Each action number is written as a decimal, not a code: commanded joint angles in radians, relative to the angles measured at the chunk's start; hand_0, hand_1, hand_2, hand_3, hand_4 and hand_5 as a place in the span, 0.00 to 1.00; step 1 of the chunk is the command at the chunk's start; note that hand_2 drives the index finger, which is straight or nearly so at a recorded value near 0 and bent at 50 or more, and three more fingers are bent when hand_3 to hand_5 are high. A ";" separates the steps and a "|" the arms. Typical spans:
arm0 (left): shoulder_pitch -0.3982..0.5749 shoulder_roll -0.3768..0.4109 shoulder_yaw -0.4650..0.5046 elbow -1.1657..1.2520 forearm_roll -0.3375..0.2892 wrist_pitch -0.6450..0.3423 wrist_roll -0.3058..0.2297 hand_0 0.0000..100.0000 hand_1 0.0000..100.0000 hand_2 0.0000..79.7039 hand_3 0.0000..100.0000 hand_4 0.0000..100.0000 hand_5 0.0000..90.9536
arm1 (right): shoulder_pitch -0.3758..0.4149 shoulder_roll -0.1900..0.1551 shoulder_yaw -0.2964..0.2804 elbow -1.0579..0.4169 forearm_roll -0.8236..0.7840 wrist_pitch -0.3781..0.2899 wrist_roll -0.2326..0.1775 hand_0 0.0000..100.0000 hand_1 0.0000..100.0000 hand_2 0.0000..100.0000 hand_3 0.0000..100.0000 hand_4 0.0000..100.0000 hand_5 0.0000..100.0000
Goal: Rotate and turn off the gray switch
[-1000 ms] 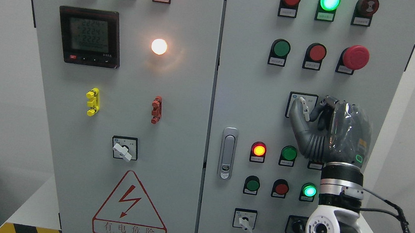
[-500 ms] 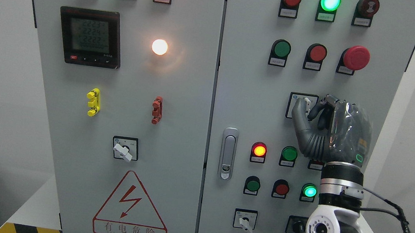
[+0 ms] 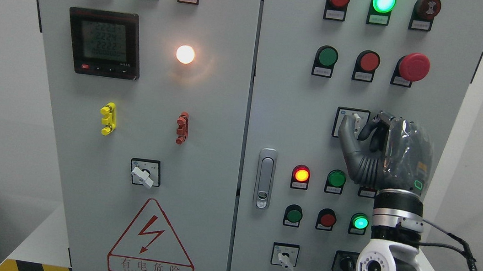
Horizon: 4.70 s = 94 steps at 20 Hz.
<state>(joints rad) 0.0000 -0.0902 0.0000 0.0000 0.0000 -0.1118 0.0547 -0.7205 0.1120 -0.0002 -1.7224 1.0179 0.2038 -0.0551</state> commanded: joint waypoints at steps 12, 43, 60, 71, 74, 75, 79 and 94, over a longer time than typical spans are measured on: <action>-0.009 0.000 0.008 -0.025 0.020 0.000 0.004 0.12 0.39 0.00 0.00 0.00 0.00 | 0.001 -0.002 0.000 -0.017 0.001 -0.006 0.000 0.33 0.27 0.75 1.00 1.00 1.00; -0.009 0.000 0.008 -0.025 0.020 0.000 0.004 0.12 0.39 0.00 0.00 0.00 0.00 | 0.088 -0.018 0.005 -0.178 0.002 -0.052 -0.003 0.29 0.22 0.62 1.00 1.00 1.00; -0.009 0.001 0.008 -0.025 0.020 0.000 0.004 0.12 0.39 0.00 0.00 0.00 0.00 | 0.185 -0.092 -0.011 -0.293 0.002 -0.155 0.175 0.25 0.08 0.10 0.10 0.08 0.08; -0.009 0.000 0.008 -0.025 0.020 0.000 0.004 0.12 0.39 0.00 0.00 0.00 0.00 | 0.259 -0.114 -0.026 -0.365 0.004 -0.178 0.163 0.22 0.06 0.00 0.00 0.00 0.00; -0.009 0.000 0.008 -0.025 0.020 0.000 0.004 0.12 0.39 0.00 0.00 0.00 0.00 | 0.276 -0.109 -0.047 -0.367 0.004 -0.225 0.149 0.21 0.07 0.00 0.00 0.00 0.00; -0.009 0.000 0.008 -0.025 0.020 0.000 0.004 0.12 0.39 0.00 0.00 0.00 0.00 | 0.277 -0.110 -0.050 -0.367 0.004 -0.227 0.149 0.21 0.08 0.00 0.00 0.00 0.00; -0.009 0.000 0.008 -0.025 0.020 0.000 0.004 0.12 0.39 0.00 0.00 0.00 0.00 | 0.289 -0.104 -0.090 -0.367 0.004 -0.288 0.147 0.21 0.08 0.00 0.00 0.00 0.00; -0.009 0.000 0.008 -0.025 0.020 0.000 0.004 0.12 0.39 0.00 0.00 0.00 0.00 | 0.386 -0.101 -0.153 -0.367 0.002 -0.399 0.098 0.21 0.09 0.00 0.00 0.00 0.00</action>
<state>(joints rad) 0.0000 -0.0902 0.0000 0.0000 0.0000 -0.1134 0.0590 -0.3583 0.0020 -0.1106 -2.0801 1.0204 -0.1904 0.0460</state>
